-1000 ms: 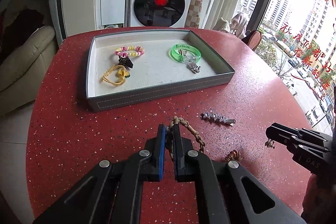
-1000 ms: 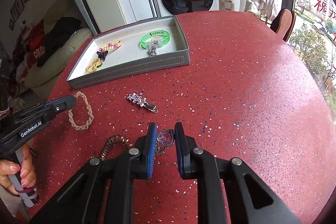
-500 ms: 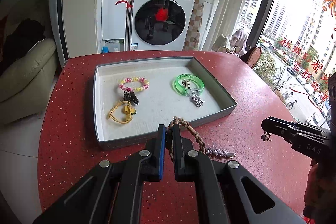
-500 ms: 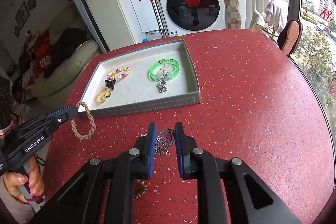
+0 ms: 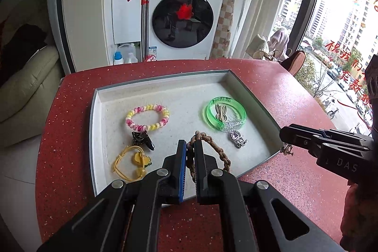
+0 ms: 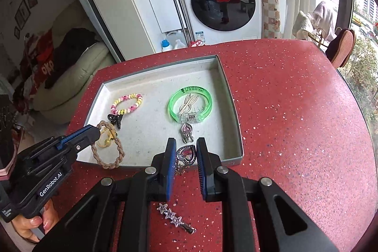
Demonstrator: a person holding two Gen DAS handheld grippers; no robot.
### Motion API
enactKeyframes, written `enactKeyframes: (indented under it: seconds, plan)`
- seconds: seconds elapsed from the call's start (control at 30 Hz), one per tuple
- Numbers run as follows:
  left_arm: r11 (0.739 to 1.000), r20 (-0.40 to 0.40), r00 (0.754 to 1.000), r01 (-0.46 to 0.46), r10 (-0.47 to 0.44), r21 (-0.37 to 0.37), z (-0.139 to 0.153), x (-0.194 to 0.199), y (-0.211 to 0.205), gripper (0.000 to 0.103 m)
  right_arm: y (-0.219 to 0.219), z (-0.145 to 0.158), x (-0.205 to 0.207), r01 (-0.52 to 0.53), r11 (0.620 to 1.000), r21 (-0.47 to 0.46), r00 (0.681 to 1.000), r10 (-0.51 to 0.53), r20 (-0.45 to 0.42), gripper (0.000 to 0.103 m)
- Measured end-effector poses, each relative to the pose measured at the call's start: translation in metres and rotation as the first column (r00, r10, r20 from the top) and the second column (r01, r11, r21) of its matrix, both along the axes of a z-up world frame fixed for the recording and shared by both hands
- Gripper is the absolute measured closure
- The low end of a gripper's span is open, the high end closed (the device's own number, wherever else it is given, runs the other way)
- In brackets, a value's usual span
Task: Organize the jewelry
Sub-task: 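Carry the braided bracelet and second pendant into the tray with both tools, then open both tools to release the bracelet and pendant in the tray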
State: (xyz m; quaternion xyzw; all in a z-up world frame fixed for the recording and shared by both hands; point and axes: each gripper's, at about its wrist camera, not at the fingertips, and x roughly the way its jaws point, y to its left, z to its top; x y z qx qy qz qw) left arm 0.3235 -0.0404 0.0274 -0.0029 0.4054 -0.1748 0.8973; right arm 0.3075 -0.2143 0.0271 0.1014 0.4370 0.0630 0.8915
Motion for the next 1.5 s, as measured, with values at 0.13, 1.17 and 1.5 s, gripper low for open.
enactKeyframes:
  seconds: [0.13,1.17,1.5]
  plan:
    - [1.000,-0.014,1.000,-0.004,0.005,0.020,-0.010,0.018,-0.006,0.079,-0.002,-0.012,0.021,0.008,1.000,0.004,1.000,-0.008,-0.021,0.084]
    - [0.986,-0.073,0.996,0.054,-0.043,0.155,-0.061,0.029,-0.024,0.079,0.000,-0.061,0.041,0.015,0.996,-0.085,0.993,-0.025,-0.113,0.084]
    - [0.984,-0.061,0.998,0.032,-0.022,0.178,-0.061,0.028,-0.030,0.079,-0.003,-0.060,0.039,0.031,0.998,-0.048,0.992,-0.036,-0.119,0.082]
